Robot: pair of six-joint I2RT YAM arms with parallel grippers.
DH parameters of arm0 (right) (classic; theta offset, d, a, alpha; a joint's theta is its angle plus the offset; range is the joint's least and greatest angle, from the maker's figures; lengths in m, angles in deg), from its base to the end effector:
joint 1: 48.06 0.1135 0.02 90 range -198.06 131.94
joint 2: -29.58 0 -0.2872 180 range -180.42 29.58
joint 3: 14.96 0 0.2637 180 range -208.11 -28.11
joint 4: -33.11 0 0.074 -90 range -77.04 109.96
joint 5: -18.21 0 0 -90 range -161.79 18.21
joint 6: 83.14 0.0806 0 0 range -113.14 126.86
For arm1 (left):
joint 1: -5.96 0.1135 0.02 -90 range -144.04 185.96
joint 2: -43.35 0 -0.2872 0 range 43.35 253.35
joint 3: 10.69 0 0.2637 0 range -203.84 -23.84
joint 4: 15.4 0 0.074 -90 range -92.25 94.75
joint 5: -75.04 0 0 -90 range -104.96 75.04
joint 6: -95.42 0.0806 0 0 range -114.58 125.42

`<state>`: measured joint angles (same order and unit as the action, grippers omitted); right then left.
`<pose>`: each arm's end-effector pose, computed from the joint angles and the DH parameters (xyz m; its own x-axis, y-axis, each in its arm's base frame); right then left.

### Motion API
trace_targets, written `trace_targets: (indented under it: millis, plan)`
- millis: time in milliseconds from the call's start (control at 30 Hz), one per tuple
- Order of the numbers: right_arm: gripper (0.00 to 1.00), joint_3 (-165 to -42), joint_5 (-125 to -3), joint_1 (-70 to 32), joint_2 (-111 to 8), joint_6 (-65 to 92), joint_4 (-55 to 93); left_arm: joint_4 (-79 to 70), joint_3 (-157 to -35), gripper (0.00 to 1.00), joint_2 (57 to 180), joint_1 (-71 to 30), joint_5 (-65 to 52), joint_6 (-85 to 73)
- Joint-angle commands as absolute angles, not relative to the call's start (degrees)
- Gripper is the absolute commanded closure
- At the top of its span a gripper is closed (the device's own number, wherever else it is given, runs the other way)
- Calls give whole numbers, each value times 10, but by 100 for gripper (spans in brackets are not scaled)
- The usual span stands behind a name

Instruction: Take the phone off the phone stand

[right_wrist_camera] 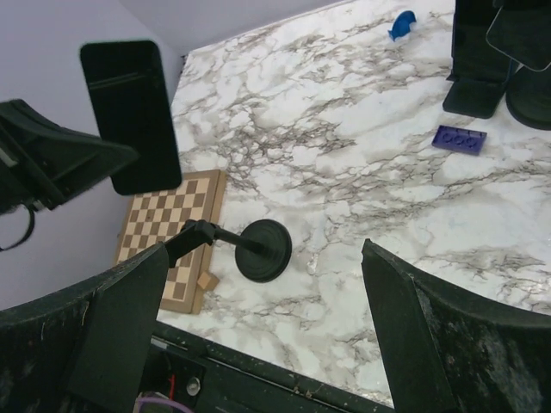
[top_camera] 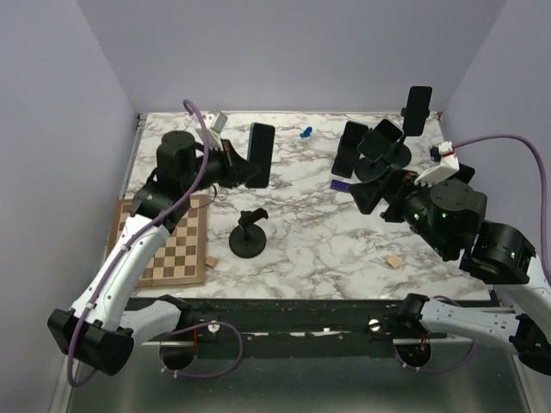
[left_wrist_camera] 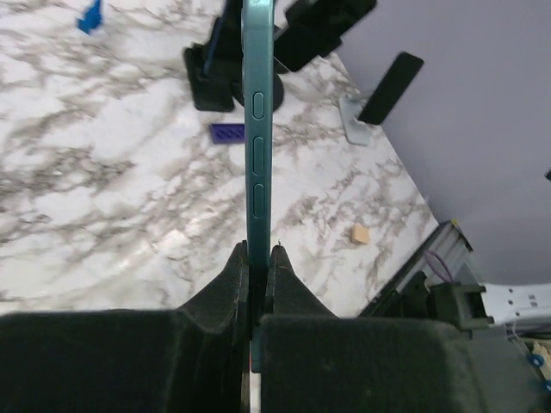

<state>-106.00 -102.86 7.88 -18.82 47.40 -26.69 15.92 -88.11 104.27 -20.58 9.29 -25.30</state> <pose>0.1241 0.1092 0.4647 -0.4073 0.3916 -0.8251 -0.2220 0.8339 0.5053 0.2320 -0.1529 0.4017 -0.5863 -0.2278 -0.7774 0.5387 0.6071 -0.5842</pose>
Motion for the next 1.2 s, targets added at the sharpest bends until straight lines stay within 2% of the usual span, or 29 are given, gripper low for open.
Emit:
trace_targets:
  millis: [0,200,333,467,667,900,1033,1167]
  plan:
    - [0,-1047,-1068,83,-191,458,-271,255,-979,100,1113,-111,160,-171]
    - [0,-1056,-1052,83,-239,457,-265,263,-1010,100,1220,-25,176,-136]
    - [0,-1067,-1031,83,-262,455,-275,303,-1078,100,1338,-4,175,-107]
    - [0,-1066,-1027,83,-272,461,-298,283,-1096,100,1406,22,170,-104]
    - [0,-1043,-1038,83,-269,463,-308,343,-1161,100,1508,79,182,-66]
    - [0,-1011,-1023,83,-273,455,-281,326,-1175,100,1568,97,187,-92]
    - [0,-1009,-1012,83,-284,451,-270,338,-1193,100,1586,102,121,-97]
    - [0,-1000,-1012,83,-285,451,-268,377,-1224,100,1614,110,103,-83]
